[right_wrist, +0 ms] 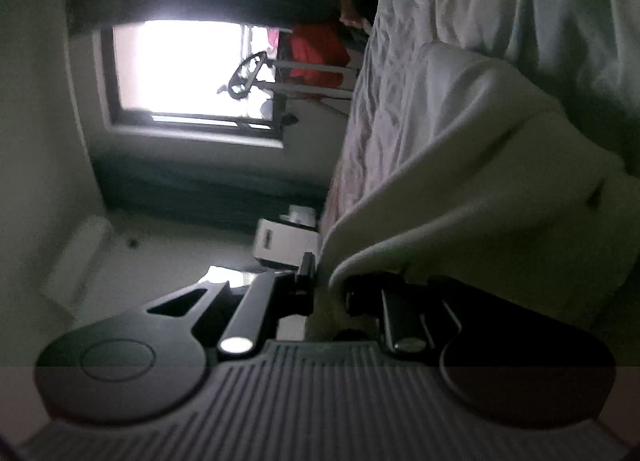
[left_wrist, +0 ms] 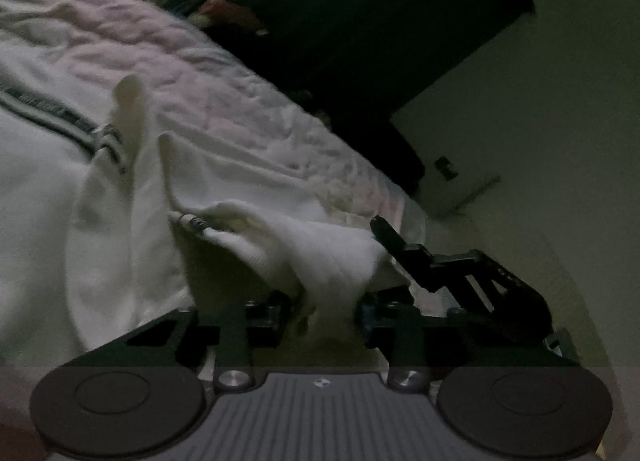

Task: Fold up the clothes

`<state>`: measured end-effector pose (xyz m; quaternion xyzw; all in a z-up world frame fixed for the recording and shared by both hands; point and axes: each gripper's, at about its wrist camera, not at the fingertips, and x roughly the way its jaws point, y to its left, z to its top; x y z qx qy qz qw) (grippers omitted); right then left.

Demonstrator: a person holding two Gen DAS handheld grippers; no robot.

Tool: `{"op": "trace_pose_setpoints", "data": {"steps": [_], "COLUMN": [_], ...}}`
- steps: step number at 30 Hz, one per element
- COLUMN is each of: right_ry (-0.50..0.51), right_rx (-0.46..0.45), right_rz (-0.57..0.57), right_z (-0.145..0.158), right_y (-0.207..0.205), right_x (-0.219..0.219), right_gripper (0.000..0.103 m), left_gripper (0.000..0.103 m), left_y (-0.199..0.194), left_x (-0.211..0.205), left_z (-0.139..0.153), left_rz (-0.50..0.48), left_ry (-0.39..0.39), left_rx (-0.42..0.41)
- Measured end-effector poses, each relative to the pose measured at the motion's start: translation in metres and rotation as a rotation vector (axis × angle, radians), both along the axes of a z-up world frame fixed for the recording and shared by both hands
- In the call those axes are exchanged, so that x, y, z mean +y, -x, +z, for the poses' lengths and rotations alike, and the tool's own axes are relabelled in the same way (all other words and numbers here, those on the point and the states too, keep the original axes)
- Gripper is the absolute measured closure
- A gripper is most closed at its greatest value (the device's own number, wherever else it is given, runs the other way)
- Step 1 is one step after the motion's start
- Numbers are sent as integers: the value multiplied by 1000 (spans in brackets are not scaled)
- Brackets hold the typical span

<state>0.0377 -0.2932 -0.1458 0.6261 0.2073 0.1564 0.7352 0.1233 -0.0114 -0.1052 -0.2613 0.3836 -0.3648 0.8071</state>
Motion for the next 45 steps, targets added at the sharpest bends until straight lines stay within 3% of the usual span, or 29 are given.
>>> {"op": "trace_pose_setpoints", "data": {"steps": [5, 14, 16, 19, 21, 27, 29, 32, 36, 39, 45], "right_ry": [154, 459, 517, 533, 543, 584, 609, 735, 921, 1075, 1206], "right_rx": [58, 250, 264, 200, 158, 39, -12, -9, 48, 154, 266], "right_rz": [-5, 122, 148, 155, 159, 128, 176, 321, 431, 464, 519], "right_z": [4, 18, 27, 44, 55, 92, 108, 121, 120, 102, 63], "right_y": [-1, 3, 5, 16, 23, 27, 5, -49, -120, -163, -204], "right_x": [8, 27, 28, 23, 19, 14, 24, 55, 100, 123, 143], "right_gripper": [86, 83, 68, 45, 37, 37, 38, 39, 46, 62, 65], "left_gripper": [88, 92, 92, 92, 92, 92, 92, 93, 94, 95, 96], "left_y": [4, -2, -1, 7, 15, 18, 19, 15, 14, 16, 20], "left_x": [32, 44, 44, 41, 39, 32, 33, 32, 36, 37, 40], "left_z": [4, 2, 3, 13, 19, 26, 26, 24, 21, 22, 24], "left_rz": [57, 79, 78, 78, 70, 83, 91, 86, 80, 69, 44], "left_ry": [-28, -164, -171, -202, -211, -244, -238, -242, -225, -224, -232], "left_rx": [117, 178, 160, 83, 46, -1, 5, -12, -11, -26, -55]}}
